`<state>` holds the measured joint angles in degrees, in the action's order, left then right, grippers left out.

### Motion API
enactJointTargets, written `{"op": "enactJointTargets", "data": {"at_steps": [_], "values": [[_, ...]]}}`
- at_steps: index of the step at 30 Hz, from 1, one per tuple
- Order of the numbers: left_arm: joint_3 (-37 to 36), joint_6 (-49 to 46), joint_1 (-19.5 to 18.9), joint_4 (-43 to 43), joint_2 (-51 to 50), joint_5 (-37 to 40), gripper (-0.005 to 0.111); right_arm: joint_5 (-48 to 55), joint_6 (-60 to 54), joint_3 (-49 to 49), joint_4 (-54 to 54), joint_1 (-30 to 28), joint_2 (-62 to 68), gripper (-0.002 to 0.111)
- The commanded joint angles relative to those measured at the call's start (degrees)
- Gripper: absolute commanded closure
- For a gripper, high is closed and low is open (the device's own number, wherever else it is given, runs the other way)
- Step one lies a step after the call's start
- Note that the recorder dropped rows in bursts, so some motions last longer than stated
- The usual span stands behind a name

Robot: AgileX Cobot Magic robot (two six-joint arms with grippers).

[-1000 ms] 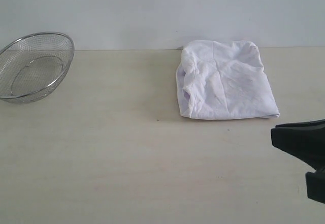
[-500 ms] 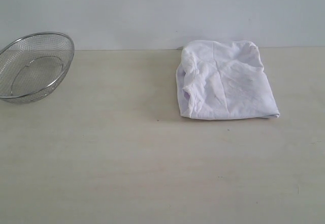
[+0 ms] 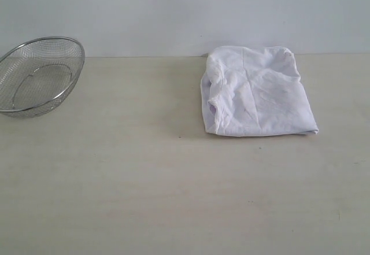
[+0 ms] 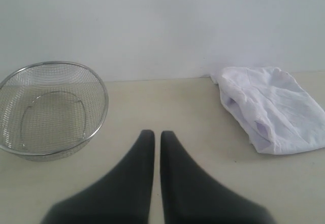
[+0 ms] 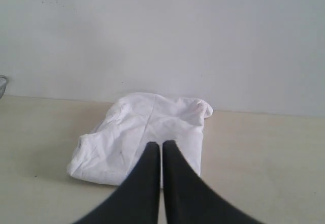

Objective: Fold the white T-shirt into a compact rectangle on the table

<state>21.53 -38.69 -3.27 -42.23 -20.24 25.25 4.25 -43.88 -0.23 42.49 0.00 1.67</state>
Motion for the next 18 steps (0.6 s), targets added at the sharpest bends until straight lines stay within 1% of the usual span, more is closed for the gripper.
{"op": "enactJointTargets", "data": {"at_steps": [1, 4, 6, 9, 11, 13, 15, 18], "values": [[-0.1, 0.2, -0.1, -0.3, 0.5, -0.6, 0.102, -0.9, 0.5, 0.2, -0.2, -0.1, -0.3, 0.109], [-0.1, 0.2, -0.1, -0.3, 0.5, -0.6, 0.102, 0.8, 3.1, 0.2, -0.1, -0.1, -0.3, 0.109], [-0.1, 0.2, -0.1, -0.3, 0.5, -0.6, 0.102, 4.3, 7.7, 0.2, -5.2, -0.1, -0.3, 0.109], [-0.1, 0.2, -0.1, -0.3, 0.5, -0.6, 0.102, 10.2, 22.6, 0.2, -21.0, -0.1, -0.3, 0.109], [-0.1, 0.2, -0.1, -0.3, 0.5, -0.6, 0.102, 11.1, 33.3, 0.2, -31.0, -0.1, -0.3, 0.109], [-0.1, 0.2, -0.1, -0.3, 0.5, -0.6, 0.102, 11.0, 39.5, 0.2, -37.3, -0.1, -0.3, 0.109], [-0.1, 0.2, -0.1, -0.3, 0.5, -0.6, 0.102, 11.0, 42.3, 0.2, -41.0, -0.1, -0.3, 0.109], [-0.1, 0.2, -0.1, -0.3, 0.5, -0.8, 0.102, 11.4, 42.4, 0.2, -42.5, -0.1, -0.3, 0.109]]}}
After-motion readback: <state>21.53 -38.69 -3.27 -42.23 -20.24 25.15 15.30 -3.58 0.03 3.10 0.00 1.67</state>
